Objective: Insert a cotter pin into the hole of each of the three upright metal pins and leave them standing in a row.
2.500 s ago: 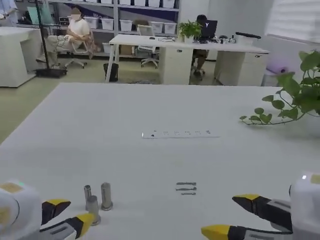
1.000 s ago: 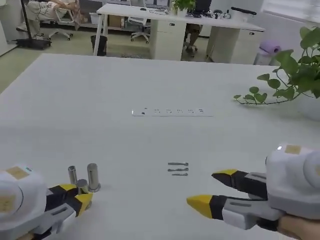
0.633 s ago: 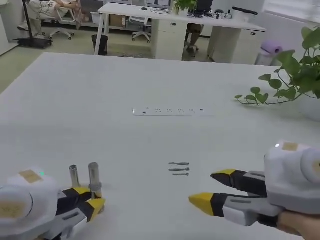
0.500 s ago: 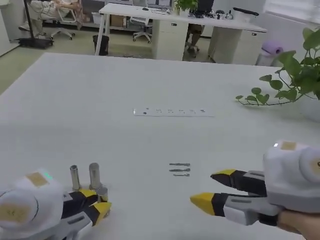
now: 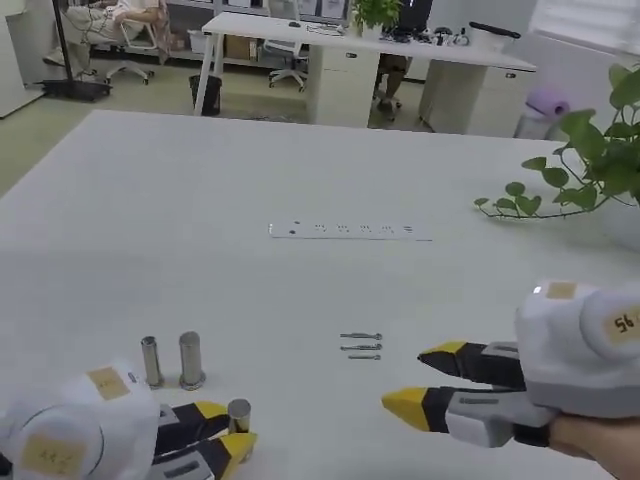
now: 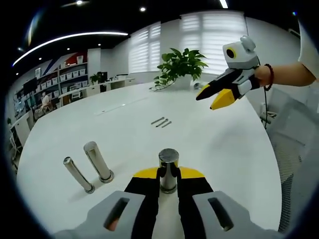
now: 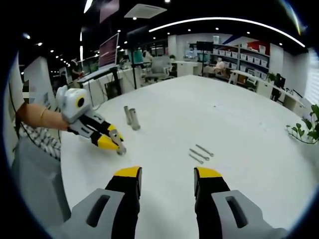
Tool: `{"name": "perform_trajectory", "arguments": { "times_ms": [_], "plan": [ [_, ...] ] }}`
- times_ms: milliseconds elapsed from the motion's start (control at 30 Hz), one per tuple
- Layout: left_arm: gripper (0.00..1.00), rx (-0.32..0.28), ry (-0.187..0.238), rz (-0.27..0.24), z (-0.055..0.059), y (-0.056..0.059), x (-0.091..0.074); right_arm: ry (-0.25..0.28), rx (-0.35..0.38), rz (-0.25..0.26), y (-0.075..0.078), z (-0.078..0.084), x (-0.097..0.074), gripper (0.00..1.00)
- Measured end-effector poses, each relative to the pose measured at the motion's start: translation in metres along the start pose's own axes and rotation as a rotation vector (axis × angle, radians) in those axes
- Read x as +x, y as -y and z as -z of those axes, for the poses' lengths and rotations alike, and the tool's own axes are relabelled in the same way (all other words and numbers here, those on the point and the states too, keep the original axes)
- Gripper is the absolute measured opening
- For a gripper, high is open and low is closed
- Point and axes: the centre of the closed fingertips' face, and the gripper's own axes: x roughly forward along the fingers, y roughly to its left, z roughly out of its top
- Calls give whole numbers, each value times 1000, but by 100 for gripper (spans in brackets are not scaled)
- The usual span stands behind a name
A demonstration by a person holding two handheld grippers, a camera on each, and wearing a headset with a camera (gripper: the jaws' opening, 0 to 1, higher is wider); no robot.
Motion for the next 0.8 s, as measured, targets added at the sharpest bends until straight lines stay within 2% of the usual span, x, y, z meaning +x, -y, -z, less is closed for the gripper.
{"name": "perform_trajectory", "arguments": {
  "times_ms": [467, 700, 800],
  "plan": [
    [11, 11, 10, 57, -4, 31, 9, -12, -3, -4, 3, 2, 2, 42],
    [11, 8, 16, 66, -5, 40, 12, -17, -8, -4, 4, 2, 2, 41],
    [11, 4, 15, 63, -5, 41, 13, -21, -10, -4, 5, 3, 2, 40]
  ]
}}
